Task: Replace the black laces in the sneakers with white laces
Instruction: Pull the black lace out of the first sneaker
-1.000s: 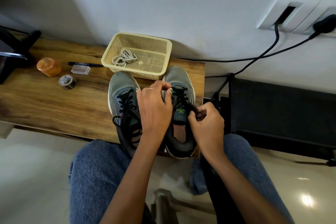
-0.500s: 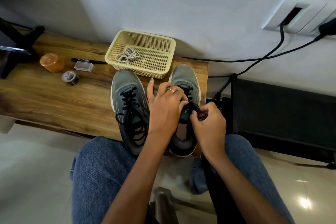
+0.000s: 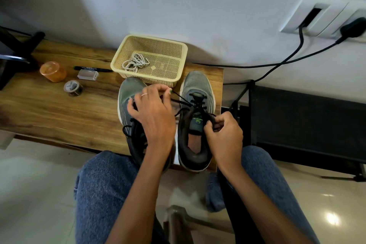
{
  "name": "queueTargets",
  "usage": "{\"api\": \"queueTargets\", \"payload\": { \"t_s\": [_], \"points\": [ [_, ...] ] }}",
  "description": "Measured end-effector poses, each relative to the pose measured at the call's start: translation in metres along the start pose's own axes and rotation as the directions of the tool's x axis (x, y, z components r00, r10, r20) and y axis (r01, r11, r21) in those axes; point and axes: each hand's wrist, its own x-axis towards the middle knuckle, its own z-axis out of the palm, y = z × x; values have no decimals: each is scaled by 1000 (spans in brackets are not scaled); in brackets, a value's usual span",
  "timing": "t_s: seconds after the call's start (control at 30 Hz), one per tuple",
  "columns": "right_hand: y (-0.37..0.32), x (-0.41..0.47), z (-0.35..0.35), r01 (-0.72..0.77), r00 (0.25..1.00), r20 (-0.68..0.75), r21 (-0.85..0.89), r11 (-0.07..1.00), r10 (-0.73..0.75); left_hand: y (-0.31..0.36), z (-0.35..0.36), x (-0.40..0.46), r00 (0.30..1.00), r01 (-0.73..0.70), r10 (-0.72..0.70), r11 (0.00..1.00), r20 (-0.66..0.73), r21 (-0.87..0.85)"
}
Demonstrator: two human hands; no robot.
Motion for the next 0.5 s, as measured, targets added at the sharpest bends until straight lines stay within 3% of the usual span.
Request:
{"api": "queueTargets", "payload": {
  "t_s": [0.13, 0.23, 0.33, 0.5],
  "points": [
    [0, 0, -1, -3, 1000, 1, 3, 1000, 3, 3, 3, -4, 973, -199, 202, 979, 108, -40],
    [-2, -1, -2, 15, 1000, 14, -17, 1000, -14, 4, 7, -7, 897, -365, 365, 930, 250, -48],
    [-3, -2, -3, 30, 999, 12, -16, 999, -30, 4, 12, -11, 834, -445, 422, 895, 355, -18],
    [-3, -2, -3, 33, 999, 20, -28, 999, -33, 3, 17, -14, 841, -476, 450, 879, 302, 18]
  ]
}}
